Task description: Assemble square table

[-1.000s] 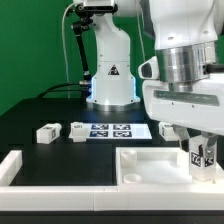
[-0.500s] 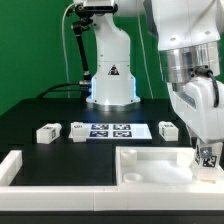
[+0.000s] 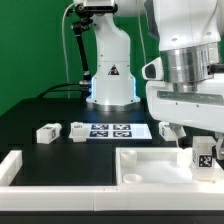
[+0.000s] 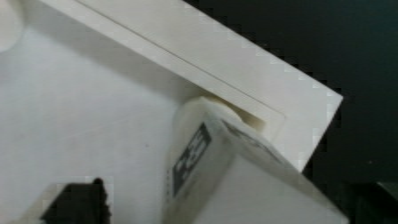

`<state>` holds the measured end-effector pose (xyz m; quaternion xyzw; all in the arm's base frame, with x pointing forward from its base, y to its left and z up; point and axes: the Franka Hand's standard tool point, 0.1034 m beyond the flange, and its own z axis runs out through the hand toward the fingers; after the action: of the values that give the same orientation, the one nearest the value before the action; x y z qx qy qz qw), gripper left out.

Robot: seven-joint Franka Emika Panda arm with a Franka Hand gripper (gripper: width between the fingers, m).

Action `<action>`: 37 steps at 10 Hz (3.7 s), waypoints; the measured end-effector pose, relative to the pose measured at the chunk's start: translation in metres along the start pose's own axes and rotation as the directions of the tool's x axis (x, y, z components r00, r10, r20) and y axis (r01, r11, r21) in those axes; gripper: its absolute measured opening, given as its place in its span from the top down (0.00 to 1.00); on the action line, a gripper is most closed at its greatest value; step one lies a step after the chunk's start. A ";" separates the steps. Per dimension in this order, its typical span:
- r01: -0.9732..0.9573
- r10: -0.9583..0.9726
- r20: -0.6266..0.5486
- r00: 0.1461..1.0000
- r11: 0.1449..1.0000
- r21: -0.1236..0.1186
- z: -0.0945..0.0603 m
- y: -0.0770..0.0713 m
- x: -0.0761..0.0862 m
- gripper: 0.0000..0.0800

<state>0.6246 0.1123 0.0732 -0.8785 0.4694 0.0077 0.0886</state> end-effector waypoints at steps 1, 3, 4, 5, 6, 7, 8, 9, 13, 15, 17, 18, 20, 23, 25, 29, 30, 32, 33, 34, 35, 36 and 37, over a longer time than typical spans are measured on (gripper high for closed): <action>0.092 -0.092 0.000 0.996 0.996 0.000 0.000 0.000 0.001 0.19; 0.390 -0.391 -0.026 0.920 0.920 -0.045 0.000 -0.004 -0.006 0.19; 0.480 -0.482 -0.027 0.876 0.876 -0.055 0.000 -0.006 -0.009 0.19; 0.461 -0.463 -0.026 0.886 0.886 -0.051 0.000 -0.005 -0.008 0.19; 0.453 -0.454 -0.026 0.891 0.890 -0.051 0.000 -0.005 -0.008 0.33; 0.450 -0.452 -0.026 0.892 0.891 -0.051 0.000 -0.005 -0.008 0.50; 0.394 -0.396 -0.027 0.918 0.918 -0.052 0.001 -0.003 -0.007 0.63; 0.325 -0.327 -0.031 0.945 0.944 -0.050 0.001 -0.003 -0.007 0.63; -0.159 0.159 -0.010 0.987 0.985 -0.059 0.001 -0.002 -0.009 0.63; -0.520 0.522 0.026 0.852 0.852 -0.053 0.006 -0.012 -0.009 0.63; -0.597 0.598 0.036 0.800 0.801 -0.050 0.006 -0.013 -0.008 0.63; -0.590 0.592 0.036 0.805 0.806 -0.050 0.007 -0.013 -0.009 0.63; -0.501 0.502 0.035 0.864 0.865 -0.035 0.008 -0.013 -0.008 0.39; -0.060 0.060 0.023 0.998 0.998 0.005 0.009 -0.011 -0.005 0.21; 0.066 -0.066 0.022 0.998 0.998 0.007 0.010 -0.010 -0.004 0.19; 0.565 -0.567 -0.024 0.824 0.823 -0.051 -0.001 -0.014 0.001 0.19; 0.547 -0.549 -0.023 0.836 0.835 -0.048 0.000 -0.013 0.001 0.19; 0.464 -0.465 -0.026 0.885 0.885 -0.045 0.001 -0.013 0.000 0.32; 0.396 -0.398 -0.029 0.917 0.917 -0.043 0.001 -0.013 0.000 0.55; 0.332 -0.333 -0.031 0.942 0.942 -0.049 0.002 -0.009 0.003 0.55; 0.255 -0.257 -0.035 0.966 0.966 -0.047 0.002 -0.009 0.003 0.62; 0.191 -0.193 -0.039 0.981 0.981 -0.045 0.002 -0.008 0.005 0.62; 0.075 -0.077 -0.040 0.996 0.996 -0.039 0.002 -0.007 0.007 0.63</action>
Offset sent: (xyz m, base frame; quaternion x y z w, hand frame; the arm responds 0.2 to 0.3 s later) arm 0.0010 0.0166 0.0073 -0.0476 0.0359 -0.3965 0.9161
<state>0.6346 0.1109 0.0716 -0.8971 0.4372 -0.0052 0.0628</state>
